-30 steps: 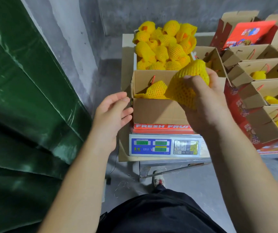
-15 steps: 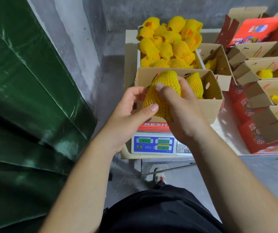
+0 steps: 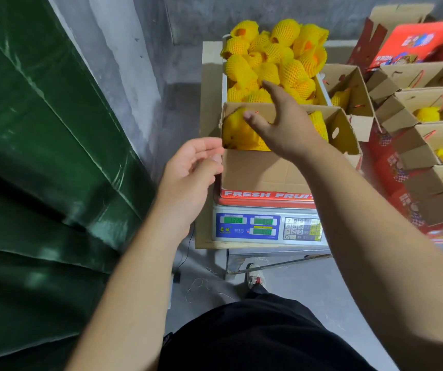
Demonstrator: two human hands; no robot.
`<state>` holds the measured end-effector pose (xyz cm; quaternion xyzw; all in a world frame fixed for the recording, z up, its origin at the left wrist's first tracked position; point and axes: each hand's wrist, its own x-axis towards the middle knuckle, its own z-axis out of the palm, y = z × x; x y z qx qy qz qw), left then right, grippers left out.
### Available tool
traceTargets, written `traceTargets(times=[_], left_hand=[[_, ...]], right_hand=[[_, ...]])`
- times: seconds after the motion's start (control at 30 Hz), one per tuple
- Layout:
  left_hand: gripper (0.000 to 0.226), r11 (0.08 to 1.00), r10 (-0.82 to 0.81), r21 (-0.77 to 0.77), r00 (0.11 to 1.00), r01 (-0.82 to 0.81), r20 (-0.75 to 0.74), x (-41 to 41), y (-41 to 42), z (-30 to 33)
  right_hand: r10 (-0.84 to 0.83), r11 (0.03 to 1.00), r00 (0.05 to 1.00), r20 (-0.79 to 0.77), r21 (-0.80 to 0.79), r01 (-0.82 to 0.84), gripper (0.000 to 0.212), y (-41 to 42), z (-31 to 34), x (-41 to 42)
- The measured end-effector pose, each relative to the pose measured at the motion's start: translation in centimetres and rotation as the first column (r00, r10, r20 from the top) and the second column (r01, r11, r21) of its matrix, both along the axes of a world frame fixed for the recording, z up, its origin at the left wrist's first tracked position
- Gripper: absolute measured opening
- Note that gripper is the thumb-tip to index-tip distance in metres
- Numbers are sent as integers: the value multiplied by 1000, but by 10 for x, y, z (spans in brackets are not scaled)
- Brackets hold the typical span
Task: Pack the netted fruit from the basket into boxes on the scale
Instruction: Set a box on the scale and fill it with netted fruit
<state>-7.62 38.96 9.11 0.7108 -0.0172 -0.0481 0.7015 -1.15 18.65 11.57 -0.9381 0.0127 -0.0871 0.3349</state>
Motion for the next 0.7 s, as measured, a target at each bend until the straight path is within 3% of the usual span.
traceTargets(times=[0.1, 0.23, 0.4, 0.7], left_hand=[[27, 999, 2, 38, 1000, -1, -17, -3, 4, -4], [25, 997, -11, 72, 1000, 13, -21, -5, 3, -8], [24, 993, -85, 88, 996, 83, 20, -10, -10, -6], [23, 980, -146, 145, 987, 136, 64, -12, -38, -3]], right_hand=[[-118, 986, 988, 100, 134, 104, 60, -1, -5, -23], [23, 956, 990, 141, 286, -62, 49, 8, -7, -56], [186, 924, 971, 148, 310, -224, 44, 0, 4, -78], [143, 917, 987, 75, 364, -161, 43, -24, -5, -99]])
